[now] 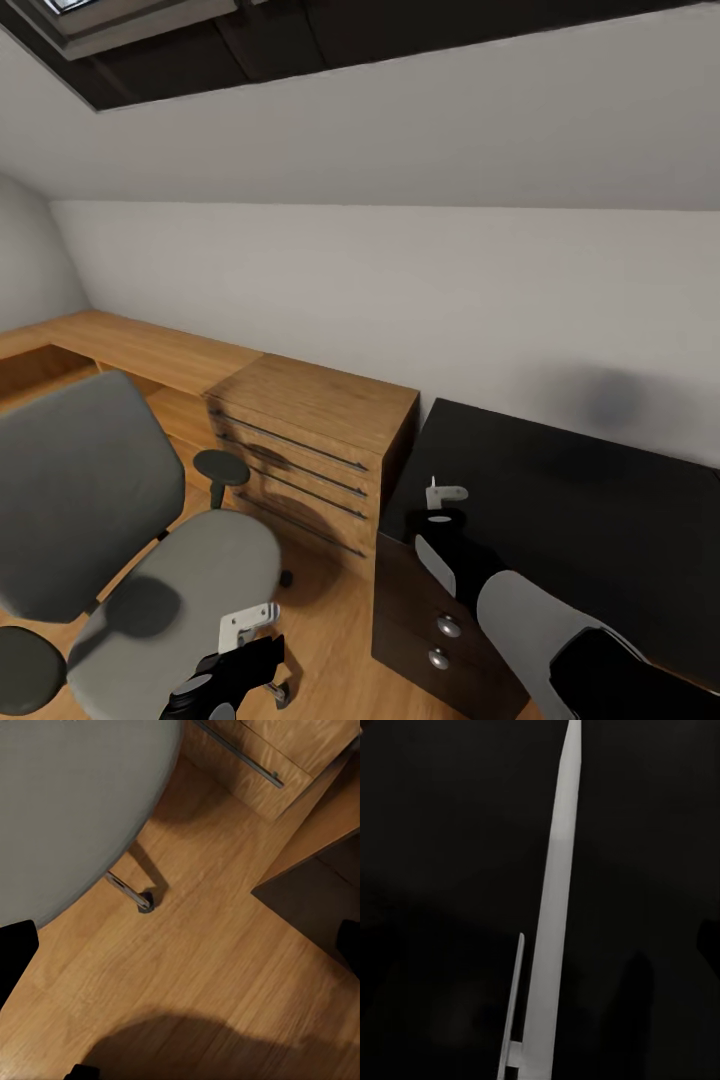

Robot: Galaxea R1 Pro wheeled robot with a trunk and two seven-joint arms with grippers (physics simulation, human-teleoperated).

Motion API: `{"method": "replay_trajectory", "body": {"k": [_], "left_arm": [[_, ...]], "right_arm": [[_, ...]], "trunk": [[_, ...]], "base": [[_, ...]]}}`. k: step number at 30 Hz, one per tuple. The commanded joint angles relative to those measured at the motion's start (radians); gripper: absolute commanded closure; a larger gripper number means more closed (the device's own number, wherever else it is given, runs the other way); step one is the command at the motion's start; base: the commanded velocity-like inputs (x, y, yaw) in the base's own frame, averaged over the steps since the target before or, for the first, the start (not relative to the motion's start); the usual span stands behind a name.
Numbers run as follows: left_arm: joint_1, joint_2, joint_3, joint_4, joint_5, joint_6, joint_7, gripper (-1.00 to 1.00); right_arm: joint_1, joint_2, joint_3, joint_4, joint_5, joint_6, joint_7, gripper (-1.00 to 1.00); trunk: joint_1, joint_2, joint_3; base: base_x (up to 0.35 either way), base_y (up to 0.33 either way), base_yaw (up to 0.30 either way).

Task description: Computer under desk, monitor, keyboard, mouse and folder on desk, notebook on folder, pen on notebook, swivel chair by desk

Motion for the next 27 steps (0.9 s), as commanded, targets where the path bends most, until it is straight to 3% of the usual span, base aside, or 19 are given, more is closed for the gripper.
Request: {"method": "replay_trajectory", "body": {"k": [1,11,27], "left_arm": [[0.0,0.0,-0.001,-0.002,0.011,0.001,0.01,-1.0],[0.0,0.0,-0.001,-0.028,0.015,0.005,0.01,-1.0],[0.0,-0.003,0.001,-0.034,0.017,0.005,0.01,-1.0]], "right_arm": [[0.0,-0.001,0.005,0.011,-0.016,0.017,-0.005,-1.0],[-0.003,-0.002,-0.003,0.01,-0.072,0.068,-0.005,-1.0],[-0.009,-0.002,-0.004,0.013,-0.078,0.071,-0.005,-1.0]], "trunk": [[0.0,0.0,-0.001],[0.0,0.0,-0.001],[0.0,0.0,-0.001]], "base": [[0.0,0.0,0.0],[0.0,0.0,0.0],[0.0,0.0,0.0]]}}
